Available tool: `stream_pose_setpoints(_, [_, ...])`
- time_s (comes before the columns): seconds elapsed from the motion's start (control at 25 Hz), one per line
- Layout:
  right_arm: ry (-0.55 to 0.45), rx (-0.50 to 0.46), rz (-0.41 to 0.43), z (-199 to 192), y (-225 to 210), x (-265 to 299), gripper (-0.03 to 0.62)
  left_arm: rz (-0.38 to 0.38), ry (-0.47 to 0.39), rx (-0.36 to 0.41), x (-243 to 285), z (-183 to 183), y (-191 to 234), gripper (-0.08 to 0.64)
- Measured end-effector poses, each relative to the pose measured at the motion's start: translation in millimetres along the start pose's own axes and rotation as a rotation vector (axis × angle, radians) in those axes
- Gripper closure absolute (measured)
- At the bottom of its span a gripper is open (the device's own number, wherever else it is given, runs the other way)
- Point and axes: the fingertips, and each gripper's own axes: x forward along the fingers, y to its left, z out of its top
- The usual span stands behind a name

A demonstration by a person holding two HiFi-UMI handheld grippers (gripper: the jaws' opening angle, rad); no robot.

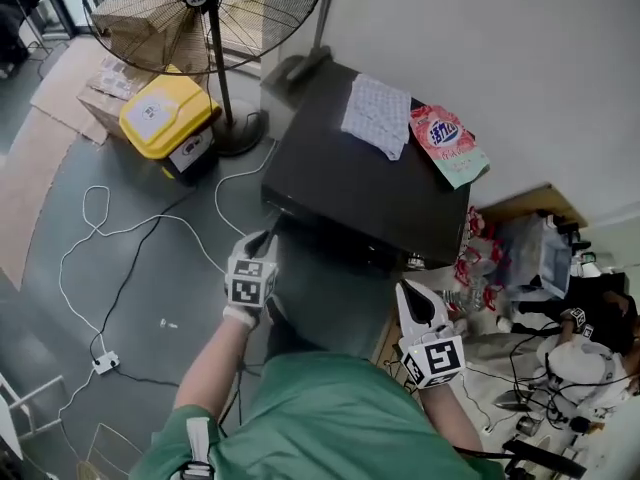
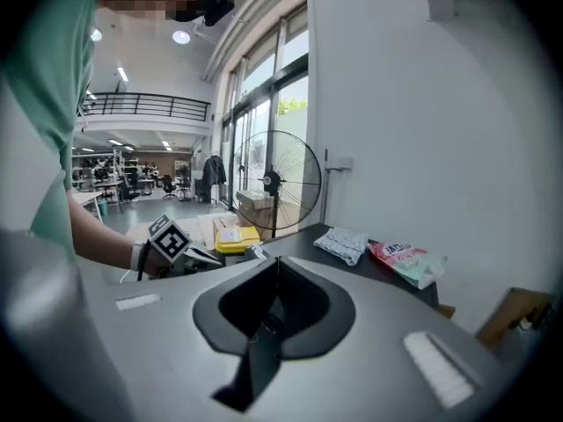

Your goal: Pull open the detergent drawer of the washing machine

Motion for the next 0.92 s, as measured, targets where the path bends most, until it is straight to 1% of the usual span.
stream_pose_setpoints(0.08, [-0.041, -0.017, 0.052, 3.7, 13.0, -14.2, 0.589, 0.039, -0.022, -0.028, -43.4, -15.9, -14.7, 0.503])
stream_pose_setpoints(0.2, [-0.1, -0.034, 0.121, -4.3, 28.9, -52.4, 0.589, 0.094, -0.056, -0.052, -101.4, -42.9, -54.9, 0.503])
stream_pose_setpoints(0.28, [-0.144, -0.022, 0.162, -18.4, 33.0, -89.7, 0.589, 0.121, -0.101, -0.064, -137.0, -57.5, -95.0, 0.503])
stream_pose_setpoints(0.4, [-0.204, 0.001, 0.203, -44.9, 32.5, -161.9, 0.589, 0.139, -0.154, -0.079, -188.8, -85.7, -175.6, 0.503])
stream_pose_setpoints(0.48, [-0.23, 0.017, 0.215, -63.9, 32.7, -204.2, 0.59, 0.155, -0.178, -0.06, -223.0, -102.3, -225.1, 0.503])
stream_pose_setpoints(0.6, [-0.232, 0.078, 0.228, -89.6, 37.0, -251.7, 0.589, 0.187, -0.191, 0.004, -270.6, -117.9, -279.4, 0.502])
stream_pose_setpoints(0.72, [-0.247, 0.089, 0.241, -97.8, 40.1, -286.9, 0.59, 0.212, -0.215, 0.051, -305.7, -116.9, -311.1, 0.502])
stream_pose_setpoints(0.92, [-0.267, 0.071, 0.222, -102.4, 35.4, -326.7, 0.589, 0.233, -0.274, 0.073, -332.1, -107.7, -346.5, 0.502])
